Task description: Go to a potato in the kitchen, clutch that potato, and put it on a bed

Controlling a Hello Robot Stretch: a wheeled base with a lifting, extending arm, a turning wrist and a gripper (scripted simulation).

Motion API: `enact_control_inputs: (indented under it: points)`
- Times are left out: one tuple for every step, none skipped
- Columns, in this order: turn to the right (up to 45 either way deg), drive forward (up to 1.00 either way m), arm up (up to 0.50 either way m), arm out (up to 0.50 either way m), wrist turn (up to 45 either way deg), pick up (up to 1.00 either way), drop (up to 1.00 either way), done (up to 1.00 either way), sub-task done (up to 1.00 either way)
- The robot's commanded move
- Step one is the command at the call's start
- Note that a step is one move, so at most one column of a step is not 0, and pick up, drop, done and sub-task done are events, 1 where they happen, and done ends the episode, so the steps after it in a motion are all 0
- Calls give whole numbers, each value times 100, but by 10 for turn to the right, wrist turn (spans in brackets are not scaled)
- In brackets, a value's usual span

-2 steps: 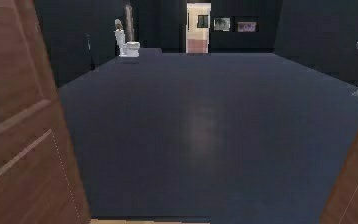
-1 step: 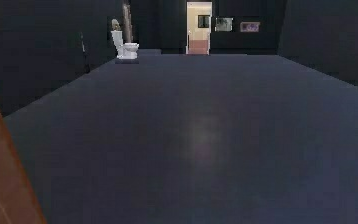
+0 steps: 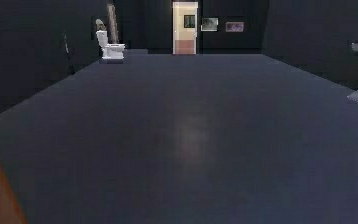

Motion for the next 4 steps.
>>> enact_control_inputs:
  points:
    - [0,100,0,0,0,0,0,0,0]
    - [0,100,0,0,0,0,0,0,0]
    - [0,100,0,0,0,0,0,0,0]
    - [30,0,0,0,0,0,0,0,0]
